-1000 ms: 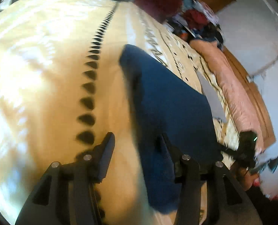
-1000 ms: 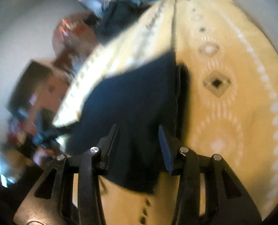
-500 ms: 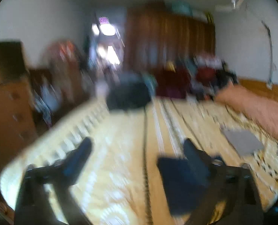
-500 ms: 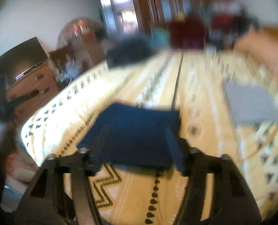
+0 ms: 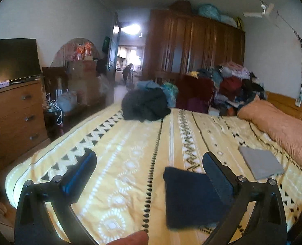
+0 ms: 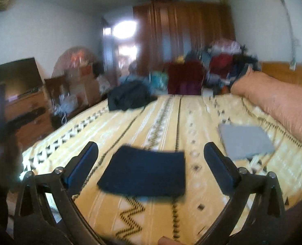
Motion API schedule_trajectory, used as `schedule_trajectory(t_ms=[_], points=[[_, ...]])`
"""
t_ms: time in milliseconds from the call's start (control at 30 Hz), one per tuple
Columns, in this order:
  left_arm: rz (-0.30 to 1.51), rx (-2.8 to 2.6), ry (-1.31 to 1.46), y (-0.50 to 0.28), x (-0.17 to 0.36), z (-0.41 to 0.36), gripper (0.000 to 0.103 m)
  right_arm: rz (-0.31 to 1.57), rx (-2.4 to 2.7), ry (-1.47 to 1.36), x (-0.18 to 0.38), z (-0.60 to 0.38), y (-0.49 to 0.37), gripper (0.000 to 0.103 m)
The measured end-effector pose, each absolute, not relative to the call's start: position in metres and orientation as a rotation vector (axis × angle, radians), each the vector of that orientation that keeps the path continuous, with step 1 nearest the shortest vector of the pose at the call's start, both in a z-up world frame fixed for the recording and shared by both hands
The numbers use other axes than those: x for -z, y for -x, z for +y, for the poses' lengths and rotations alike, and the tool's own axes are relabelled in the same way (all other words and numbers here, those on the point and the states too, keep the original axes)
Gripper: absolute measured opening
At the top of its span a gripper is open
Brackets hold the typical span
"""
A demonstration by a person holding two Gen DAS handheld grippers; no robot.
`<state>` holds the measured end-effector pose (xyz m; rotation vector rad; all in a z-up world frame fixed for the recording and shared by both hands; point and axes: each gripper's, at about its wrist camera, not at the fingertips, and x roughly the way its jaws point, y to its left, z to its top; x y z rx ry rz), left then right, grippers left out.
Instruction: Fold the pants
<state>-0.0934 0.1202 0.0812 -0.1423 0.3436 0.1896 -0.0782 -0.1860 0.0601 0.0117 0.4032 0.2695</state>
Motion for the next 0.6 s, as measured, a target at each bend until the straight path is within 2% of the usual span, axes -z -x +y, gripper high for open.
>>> schedule_trajectory(t_ms=[167,600], points=[[0.399,-0.158,0.152,0.082,-0.071,0.107,0.103,0.497,-0.313,-0.031,-0.046,-0.177,0.070,0.103],[0.441,-0.211,0.081,0.066,-0.068,0.092,0.103,0.603,-0.293,-0.014,-0.038,-0.148,0.058,0.103]])
